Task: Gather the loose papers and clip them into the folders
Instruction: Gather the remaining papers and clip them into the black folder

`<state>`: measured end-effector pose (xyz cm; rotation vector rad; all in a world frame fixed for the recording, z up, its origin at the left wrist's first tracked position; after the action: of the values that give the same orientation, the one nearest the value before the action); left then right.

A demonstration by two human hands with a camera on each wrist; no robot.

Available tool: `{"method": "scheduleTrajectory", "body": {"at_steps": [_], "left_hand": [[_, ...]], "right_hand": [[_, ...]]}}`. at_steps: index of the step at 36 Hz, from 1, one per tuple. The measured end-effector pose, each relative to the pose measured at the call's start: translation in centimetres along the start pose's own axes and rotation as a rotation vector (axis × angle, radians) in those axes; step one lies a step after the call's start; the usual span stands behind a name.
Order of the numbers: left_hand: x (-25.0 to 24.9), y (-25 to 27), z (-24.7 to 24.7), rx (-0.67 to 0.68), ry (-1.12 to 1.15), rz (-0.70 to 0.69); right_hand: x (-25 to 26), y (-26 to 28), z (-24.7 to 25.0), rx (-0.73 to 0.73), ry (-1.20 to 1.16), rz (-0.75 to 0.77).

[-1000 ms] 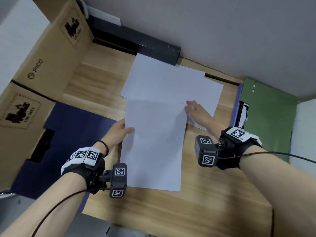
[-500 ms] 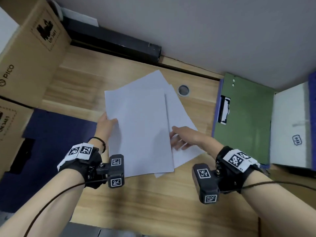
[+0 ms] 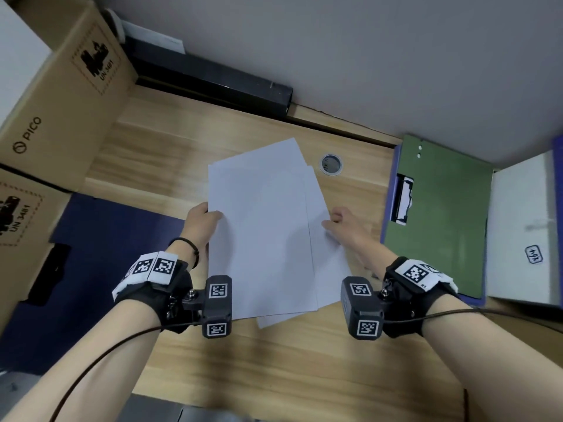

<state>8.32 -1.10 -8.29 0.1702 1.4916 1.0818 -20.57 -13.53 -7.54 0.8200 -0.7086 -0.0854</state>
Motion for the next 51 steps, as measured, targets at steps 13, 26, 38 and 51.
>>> {"method": "scheduleTrajectory", "body": {"at_steps": [13,26,38,51], "left_hand": [[0.6,1.3,-3.7,0.126,0.001,0.061],[1.1,2.3,-5.2,0.186,-0.040,0.037],[-10.2,7.5,-6.0,0.163,0.194,-0.341],[-12.5,14.0,-6.6,0.287,0.223,-0.507]], "right_hand": [[-2.5,2.1,-2.2,0.088,-0.190,-0.121],[-3.3,4.0,-1.3,0.061,-0.346,-0.051],[4.4,9.0,7.4,-0.193,-0.465,0.241],[5.1,14.0,8.5,-0.160,-0.359,0.397]]}}
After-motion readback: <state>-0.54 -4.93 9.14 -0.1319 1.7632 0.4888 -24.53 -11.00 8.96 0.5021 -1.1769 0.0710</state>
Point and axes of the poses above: each hand's wrist, its own y-axis away from the middle knuckle, its own z-axis out of the back of the hand, x = y × z, the point moved 10 cm from there along -y, towards the middle knuckle, and after that the axes turned 7 degrees about y, right-handed, at the moved point
